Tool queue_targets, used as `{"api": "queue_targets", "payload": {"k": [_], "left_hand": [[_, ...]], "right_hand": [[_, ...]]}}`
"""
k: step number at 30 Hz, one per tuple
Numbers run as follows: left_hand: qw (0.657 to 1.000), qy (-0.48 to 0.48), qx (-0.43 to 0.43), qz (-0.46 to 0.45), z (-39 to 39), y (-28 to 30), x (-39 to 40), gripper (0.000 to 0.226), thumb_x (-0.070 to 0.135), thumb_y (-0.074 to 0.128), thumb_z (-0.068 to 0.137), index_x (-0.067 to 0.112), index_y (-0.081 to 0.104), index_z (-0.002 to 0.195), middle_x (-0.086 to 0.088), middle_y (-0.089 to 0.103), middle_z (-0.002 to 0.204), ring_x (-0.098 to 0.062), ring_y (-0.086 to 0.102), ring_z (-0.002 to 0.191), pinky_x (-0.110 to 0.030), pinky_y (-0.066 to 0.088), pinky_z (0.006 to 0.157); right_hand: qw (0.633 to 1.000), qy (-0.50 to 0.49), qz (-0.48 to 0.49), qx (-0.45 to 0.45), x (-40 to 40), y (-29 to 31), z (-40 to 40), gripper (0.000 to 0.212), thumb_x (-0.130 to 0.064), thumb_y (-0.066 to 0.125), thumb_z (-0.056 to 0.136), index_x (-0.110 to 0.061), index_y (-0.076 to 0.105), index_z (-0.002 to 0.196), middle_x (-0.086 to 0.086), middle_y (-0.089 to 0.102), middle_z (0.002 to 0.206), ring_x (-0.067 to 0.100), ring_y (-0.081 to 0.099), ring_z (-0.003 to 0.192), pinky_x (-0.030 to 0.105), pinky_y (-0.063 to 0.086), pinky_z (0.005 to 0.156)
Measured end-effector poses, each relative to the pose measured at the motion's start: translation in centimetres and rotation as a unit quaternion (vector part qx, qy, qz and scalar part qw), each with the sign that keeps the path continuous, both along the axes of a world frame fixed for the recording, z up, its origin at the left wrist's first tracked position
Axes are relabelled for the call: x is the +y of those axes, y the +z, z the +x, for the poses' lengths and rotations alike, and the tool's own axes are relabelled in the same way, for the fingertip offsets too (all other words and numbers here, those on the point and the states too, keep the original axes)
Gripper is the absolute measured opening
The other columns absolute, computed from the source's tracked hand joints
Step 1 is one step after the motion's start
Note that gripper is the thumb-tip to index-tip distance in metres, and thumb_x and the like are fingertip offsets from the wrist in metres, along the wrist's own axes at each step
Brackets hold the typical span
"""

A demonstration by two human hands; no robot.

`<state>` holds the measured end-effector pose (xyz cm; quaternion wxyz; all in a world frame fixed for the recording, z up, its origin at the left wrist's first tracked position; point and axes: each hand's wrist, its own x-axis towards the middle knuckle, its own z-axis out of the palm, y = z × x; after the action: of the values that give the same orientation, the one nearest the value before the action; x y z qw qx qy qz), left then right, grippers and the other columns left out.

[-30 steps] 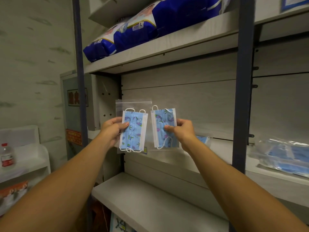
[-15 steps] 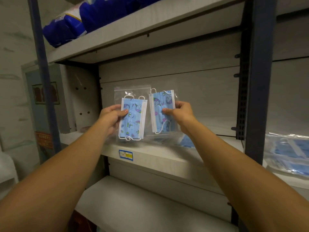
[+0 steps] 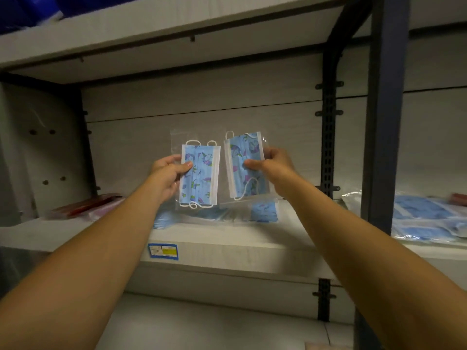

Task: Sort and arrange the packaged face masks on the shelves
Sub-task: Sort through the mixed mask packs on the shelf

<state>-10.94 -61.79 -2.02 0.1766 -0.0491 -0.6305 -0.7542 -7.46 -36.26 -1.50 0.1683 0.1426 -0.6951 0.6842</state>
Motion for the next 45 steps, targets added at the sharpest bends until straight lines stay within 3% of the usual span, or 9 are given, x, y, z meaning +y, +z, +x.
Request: {"api": "queue_targets", "payload": {"k": [5, 10, 15, 20, 28, 33, 41, 45], "left_hand": [[0.999, -0.051, 0.001, 0.0, -2.6, -0.5, 0.8, 0.029, -0.007, 0.072, 0.085, 0.003, 0.064, 0.111, -0.015, 0.074, 0.098, -0.023, 0.075, 0.081, -0.041, 0.062, 0.073], [0.995, -0.092, 0.006, 0.025, -4.3, -1.4, 2.6, 0.023, -0.01, 0.069, 0.086, 0.004, 0.064, 0.103, -0.009, 0.075, 0.081, -0.019, 0.075, 0.067, -0.035, 0.062, 0.058], [0.994, -0.106, -0.003, 0.018, -6.1, -2.9, 4.0, 0.024, -0.008, 0.072, 0.084, 0.004, 0.064, 0.103, -0.013, 0.074, 0.093, -0.02, 0.074, 0.071, -0.037, 0.062, 0.065], [0.995, -0.1, 0.001, 0.028, -7.6, -3.4, 4.7, 0.02, -0.01, 0.071, 0.084, 0.007, 0.064, 0.092, -0.01, 0.072, 0.084, -0.015, 0.073, 0.06, -0.032, 0.061, 0.057], [0.994, -0.107, -0.002, 0.025, -10.6, -5.8, 3.8, 0.02, -0.005, 0.076, 0.081, 0.001, 0.068, 0.099, -0.016, 0.076, 0.085, -0.029, 0.074, 0.072, -0.049, 0.06, 0.08], [0.993, -0.115, 0.007, -0.01, -10.8, -6.3, 3.8, 0.021, -0.002, 0.076, 0.083, 0.004, 0.07, 0.102, -0.014, 0.078, 0.087, -0.032, 0.076, 0.077, -0.048, 0.061, 0.076], [0.989, -0.141, 0.023, -0.027, -10.7, -6.3, 4.6, 0.017, -0.004, 0.075, 0.083, 0.004, 0.071, 0.098, -0.013, 0.078, 0.085, -0.029, 0.076, 0.076, -0.043, 0.06, 0.073], [0.988, -0.153, 0.028, -0.022, -10.3, -6.3, 4.9, 0.015, -0.005, 0.074, 0.084, 0.004, 0.071, 0.095, -0.014, 0.078, 0.086, -0.026, 0.076, 0.075, -0.039, 0.061, 0.068]], "right_hand": [[0.998, -0.047, -0.029, -0.02, 1.5, -1.0, -0.5, 0.021, -0.001, 0.079, 0.082, -0.009, 0.071, 0.1, 0.009, 0.077, 0.092, 0.017, 0.076, 0.068, 0.029, 0.059, 0.054], [0.994, -0.093, -0.042, -0.039, 2.5, -2.6, -0.7, 0.024, 0.003, 0.079, 0.081, -0.001, 0.071, 0.103, 0.012, 0.076, 0.09, 0.02, 0.074, 0.064, 0.03, 0.059, 0.052], [0.989, -0.125, -0.038, -0.073, 2.9, -3.7, -1.8, 0.025, 0.001, 0.081, 0.079, -0.005, 0.069, 0.101, 0.008, 0.075, 0.088, 0.02, 0.075, 0.066, 0.029, 0.058, 0.051], [0.988, -0.136, -0.018, -0.075, 2.2, -3.5, -3.1, 0.023, 0.001, 0.081, 0.079, -0.01, 0.066, 0.092, 0.006, 0.073, 0.087, 0.012, 0.073, 0.059, 0.025, 0.056, 0.048], [0.984, -0.12, -0.023, -0.127, 2.8, -5.3, -5.8, 0.062, -0.002, 0.086, 0.074, -0.007, 0.052, 0.126, 0.012, 0.07, 0.108, 0.027, 0.075, 0.084, 0.034, 0.062, 0.06], [0.985, -0.108, 0.012, -0.136, 2.8, -6.1, -6.7, 0.07, -0.002, 0.088, 0.072, -0.01, 0.05, 0.131, 0.014, 0.071, 0.109, 0.03, 0.075, 0.088, 0.045, 0.063, 0.075], [0.981, -0.126, 0.057, -0.139, 3.2, -6.1, -6.8, 0.077, -0.002, 0.09, 0.068, -0.014, 0.049, 0.131, 0.01, 0.072, 0.1, 0.022, 0.076, 0.076, 0.033, 0.061, 0.061], [0.971, -0.155, 0.12, -0.136, 3.3, -6.5, -7.3, 0.077, -0.006, 0.092, 0.066, -0.014, 0.05, 0.13, 0.008, 0.071, 0.102, 0.024, 0.074, 0.086, 0.042, 0.063, 0.078]]}}
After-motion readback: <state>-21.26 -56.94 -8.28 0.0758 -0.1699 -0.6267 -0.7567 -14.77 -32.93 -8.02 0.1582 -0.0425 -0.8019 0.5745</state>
